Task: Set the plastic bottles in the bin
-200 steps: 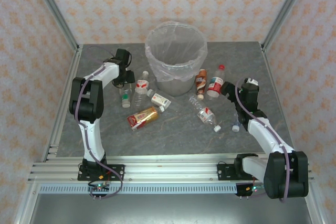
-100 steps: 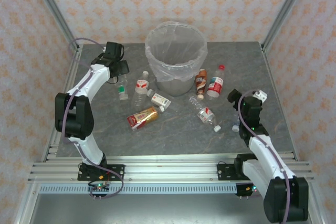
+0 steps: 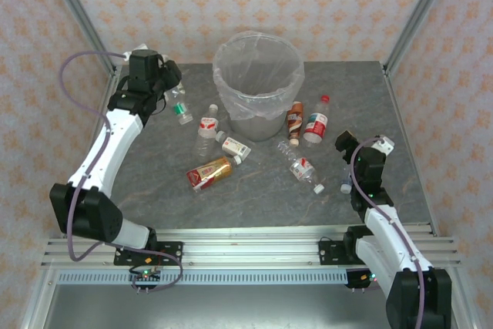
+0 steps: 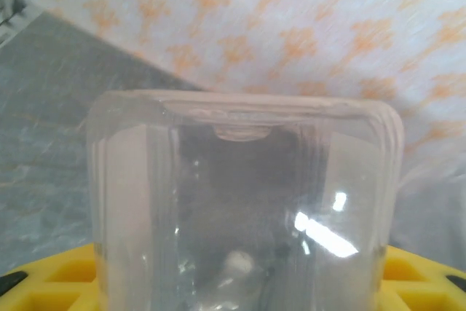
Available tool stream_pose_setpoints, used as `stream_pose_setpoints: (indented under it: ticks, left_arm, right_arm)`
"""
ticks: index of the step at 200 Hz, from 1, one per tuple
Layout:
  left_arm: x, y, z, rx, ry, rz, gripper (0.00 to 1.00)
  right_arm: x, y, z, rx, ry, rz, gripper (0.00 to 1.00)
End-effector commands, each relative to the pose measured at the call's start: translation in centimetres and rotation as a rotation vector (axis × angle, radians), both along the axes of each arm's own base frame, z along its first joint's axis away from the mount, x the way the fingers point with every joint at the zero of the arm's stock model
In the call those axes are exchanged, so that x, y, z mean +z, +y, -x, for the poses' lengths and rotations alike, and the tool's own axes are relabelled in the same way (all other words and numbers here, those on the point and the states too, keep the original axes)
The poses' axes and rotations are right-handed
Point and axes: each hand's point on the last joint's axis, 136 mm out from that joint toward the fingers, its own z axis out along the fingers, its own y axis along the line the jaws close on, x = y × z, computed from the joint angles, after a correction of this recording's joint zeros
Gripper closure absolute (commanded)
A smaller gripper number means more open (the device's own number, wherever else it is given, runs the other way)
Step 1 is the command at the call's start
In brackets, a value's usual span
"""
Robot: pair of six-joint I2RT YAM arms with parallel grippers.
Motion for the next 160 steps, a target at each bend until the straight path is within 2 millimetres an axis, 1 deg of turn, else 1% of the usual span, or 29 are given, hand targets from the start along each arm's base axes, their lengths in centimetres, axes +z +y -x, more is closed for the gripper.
stream_pose_setpoints:
  ticks: [1, 18, 37, 76, 97, 108, 121, 141, 160]
  left_arm:
    - [6.0, -1.6, -0.3, -0.019, -0.190, 0.069, 0.47]
    - [8.8, -3.2, -0.3, -0.062, -0.255, 0.069, 0.47]
    - [11.4, -5.0, -0.6, -0.100, -0.337, 0.074, 0.47]
    - [15.6, -6.6, -1.7, -0.091, -0.491, 0.118, 0.48]
    - [17.3, -8.1, -2.7, -0.123, -0.547, 0.157, 0.48]
    - [17.8, -9.3, -3.5, -0.150, -0.557, 0.165, 0.48]
    - [17.8, -10.8, -4.4, -0.185, -0.545, 0.169, 0.48]
    - [16.9, -13.0, -5.8, -0.225, -0.517, 0.167, 0.48]
    - [15.5, -15.0, -7.0, -0.262, -0.485, 0.166, 0.48]
  right_arm:
    - [1.7, 0.8, -0.8, 0.048, -0.059, -0.015, 0.01]
    - [2.4, 2.2, -1.3, 0.134, -0.064, -0.022, 0.01]
    - [2.5, 3.3, -1.7, 0.197, -0.051, -0.033, 0.01]
    - [2.4, 3.8, -2.1, 0.222, -0.053, -0.055, 0.01]
    - [2.5, 4.0, -2.0, 0.229, -0.055, -0.060, 0.01]
    - [2.5, 4.2, -2.0, 0.239, -0.052, -0.062, 0.01]
    - [2.3, 4.3, -1.9, 0.245, -0.043, -0.063, 0.01]
    - [2.1, 4.3, -1.8, 0.247, -0.037, -0.067, 0.01]
    - [2.1, 4.4, -1.8, 0.250, -0.035, -0.068, 0.01]
